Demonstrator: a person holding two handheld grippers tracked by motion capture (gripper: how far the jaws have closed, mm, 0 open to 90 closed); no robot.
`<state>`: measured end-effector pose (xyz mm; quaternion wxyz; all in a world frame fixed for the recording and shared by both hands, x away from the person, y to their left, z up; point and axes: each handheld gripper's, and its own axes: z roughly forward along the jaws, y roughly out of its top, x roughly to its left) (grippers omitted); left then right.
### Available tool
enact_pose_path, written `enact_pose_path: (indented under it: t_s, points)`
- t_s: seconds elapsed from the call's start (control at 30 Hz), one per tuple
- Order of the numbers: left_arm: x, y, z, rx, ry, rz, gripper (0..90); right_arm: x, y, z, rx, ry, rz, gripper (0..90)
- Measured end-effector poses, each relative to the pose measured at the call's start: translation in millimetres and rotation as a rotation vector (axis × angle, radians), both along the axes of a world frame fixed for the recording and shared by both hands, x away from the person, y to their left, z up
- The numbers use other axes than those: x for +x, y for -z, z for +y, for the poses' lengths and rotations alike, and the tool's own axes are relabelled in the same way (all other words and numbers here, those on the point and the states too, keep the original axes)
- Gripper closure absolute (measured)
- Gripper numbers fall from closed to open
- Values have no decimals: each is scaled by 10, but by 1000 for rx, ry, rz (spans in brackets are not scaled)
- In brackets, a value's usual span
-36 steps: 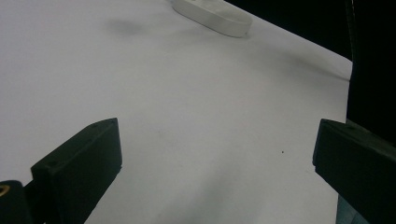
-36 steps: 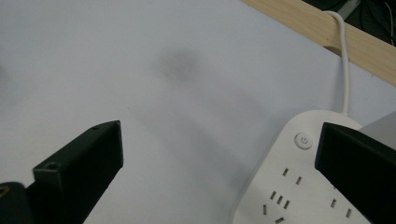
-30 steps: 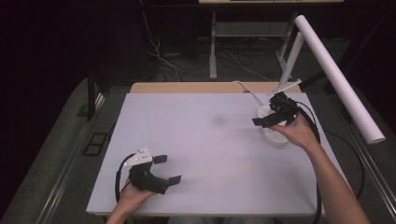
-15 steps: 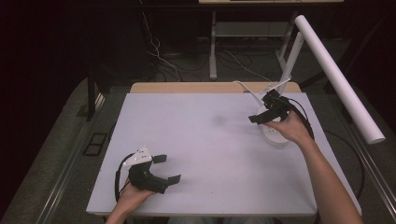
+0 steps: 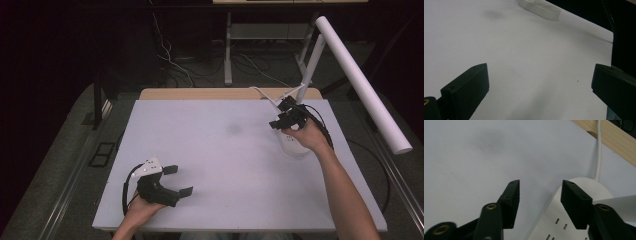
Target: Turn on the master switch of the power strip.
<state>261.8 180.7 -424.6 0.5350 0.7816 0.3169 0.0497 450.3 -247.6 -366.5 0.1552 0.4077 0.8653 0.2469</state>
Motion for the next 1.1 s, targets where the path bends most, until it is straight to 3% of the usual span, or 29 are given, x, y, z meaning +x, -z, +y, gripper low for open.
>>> enact_pose_path:
  t_s: [0.2,0.4,0.73,1.1]
  points:
    - [8,1,19,-1,-6,0,2,64,80,9,-32,23,-2,648]
    - [6,5,9,9,2,-1,2,117,166,44,-125,71,-19,886]
    - [6,6,5,11,4,-3,2,191,273,59,-179,102,-23,895]
    - [9,8,8,13,6,-2,2,266,332,33,-206,139,-44,895]
